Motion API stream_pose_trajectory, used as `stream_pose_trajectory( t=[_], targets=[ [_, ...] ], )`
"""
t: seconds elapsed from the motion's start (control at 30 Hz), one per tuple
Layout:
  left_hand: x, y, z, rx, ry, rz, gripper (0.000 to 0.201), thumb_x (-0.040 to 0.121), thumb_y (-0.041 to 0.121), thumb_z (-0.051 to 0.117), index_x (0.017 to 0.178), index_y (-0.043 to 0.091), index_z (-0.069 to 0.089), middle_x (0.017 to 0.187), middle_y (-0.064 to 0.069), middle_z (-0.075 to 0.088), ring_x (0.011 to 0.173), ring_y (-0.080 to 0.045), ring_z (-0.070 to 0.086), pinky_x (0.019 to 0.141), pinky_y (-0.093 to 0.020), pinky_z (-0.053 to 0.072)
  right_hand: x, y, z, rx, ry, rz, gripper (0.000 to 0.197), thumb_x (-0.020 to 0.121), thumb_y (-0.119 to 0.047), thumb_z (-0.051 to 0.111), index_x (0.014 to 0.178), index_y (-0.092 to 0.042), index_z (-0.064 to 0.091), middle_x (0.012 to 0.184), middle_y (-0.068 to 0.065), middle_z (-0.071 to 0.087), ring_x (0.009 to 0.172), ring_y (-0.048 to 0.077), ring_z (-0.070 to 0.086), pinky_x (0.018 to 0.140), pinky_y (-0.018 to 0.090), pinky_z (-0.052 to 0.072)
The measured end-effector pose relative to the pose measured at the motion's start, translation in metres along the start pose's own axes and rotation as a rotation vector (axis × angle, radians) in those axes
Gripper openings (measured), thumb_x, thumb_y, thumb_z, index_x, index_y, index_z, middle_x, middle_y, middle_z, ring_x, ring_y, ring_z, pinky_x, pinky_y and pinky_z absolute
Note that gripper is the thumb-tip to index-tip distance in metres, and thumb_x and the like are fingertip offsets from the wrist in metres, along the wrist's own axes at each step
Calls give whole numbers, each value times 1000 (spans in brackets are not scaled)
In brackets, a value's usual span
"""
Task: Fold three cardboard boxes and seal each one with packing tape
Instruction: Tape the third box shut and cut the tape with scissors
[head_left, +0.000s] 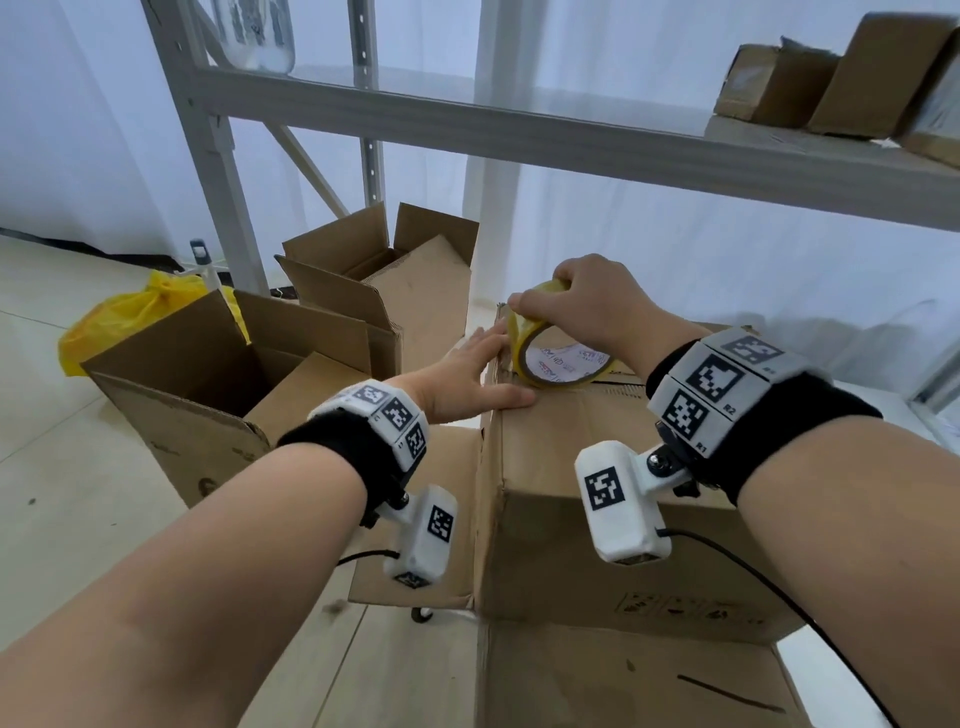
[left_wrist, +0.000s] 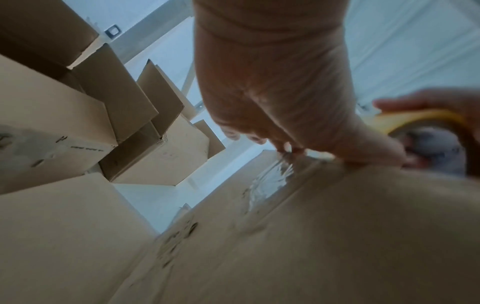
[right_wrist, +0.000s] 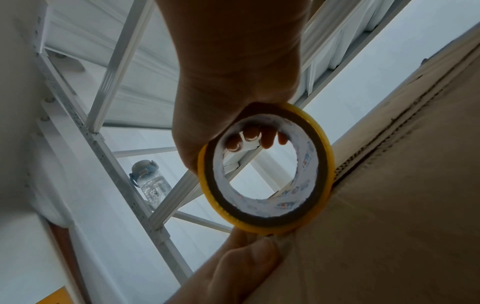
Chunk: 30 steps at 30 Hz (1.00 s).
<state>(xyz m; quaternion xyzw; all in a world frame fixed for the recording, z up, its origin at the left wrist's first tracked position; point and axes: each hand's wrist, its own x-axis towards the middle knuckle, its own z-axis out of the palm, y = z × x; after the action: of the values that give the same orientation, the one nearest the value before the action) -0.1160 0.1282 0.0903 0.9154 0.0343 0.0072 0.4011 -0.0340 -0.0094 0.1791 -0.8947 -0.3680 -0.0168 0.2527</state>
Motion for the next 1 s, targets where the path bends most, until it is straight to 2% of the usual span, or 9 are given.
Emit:
stream_pose_trajectory(
  t=[0.1,0.23,0.37,0.5,0.6,0.73,0.87,0.93,1.0],
  targets=[
    [-2,-4,5,-19,66,-1,69,89,42,62,145,30,24,156,9,14,141,-18,19,116,-41,17,7,-7,-1,-105,-39,-17,41,81,-52,63,65,-16,50,66,-1,50,64,10,46,56,26,32],
    [-2,-4,3,51,28,-36,80,77,60,52,145,31,22,158,13,5,144,-17,13,118,-43,14,10,-3,-14,-241,-65,6,40,77,-48,67,67,-12,53,69,2,52,64,13,48,53,27,32],
    [-3,0,6,80,2,-56,82,75,61,47,147,32,18,159,14,-1,146,-17,9,118,-42,11,2,19,-23,-408,-96,51,37,76,-47,68,75,-12,57,75,2,56,71,17,53,53,27,33],
    [-8,5,8,282,-48,-92,73,97,53,35,152,28,-6,159,9,-18,147,-16,-9,117,-39,-5,3,18,-19,-394,-93,59,33,75,-42,68,70,-13,54,70,1,55,66,16,51,52,26,33],
    [-17,17,6,531,-35,-62,72,100,51,22,149,20,-19,155,3,-28,143,-11,-23,114,-32,-15,3,12,-17,-427,-77,53,30,75,-36,66,66,-12,51,66,1,52,60,15,47,51,25,29],
    [-24,36,6,767,-126,-74,68,100,53,13,152,15,-6,159,-3,-16,144,-13,-20,114,-34,-17,-1,9,-15,-487,-74,29,29,77,-35,63,66,-13,48,67,1,51,59,15,45,51,25,28],
    [-13,55,13,785,-190,-173,77,97,60,16,152,11,-5,160,-6,-13,145,-15,-18,114,-38,-17,-2,6,-9,-549,-71,-41,39,85,-44,54,63,-14,42,67,0,47,64,18,46,58,28,32],
    [-8,63,18,770,-200,-223,80,96,63,17,152,10,-6,160,-6,-14,145,-16,-19,114,-40,-17,1,6,-9,-462,-83,-34,43,89,-45,48,61,-13,42,65,0,46,64,18,45,61,30,33],
    [-8,66,18,732,-201,-243,82,95,64,18,152,11,-8,159,-6,-16,145,-15,-18,116,-39,-15,5,10,-11,-392,-98,-40,35,88,-40,49,69,-11,49,72,0,51,72,19,50,63,30,36]
  ],
)
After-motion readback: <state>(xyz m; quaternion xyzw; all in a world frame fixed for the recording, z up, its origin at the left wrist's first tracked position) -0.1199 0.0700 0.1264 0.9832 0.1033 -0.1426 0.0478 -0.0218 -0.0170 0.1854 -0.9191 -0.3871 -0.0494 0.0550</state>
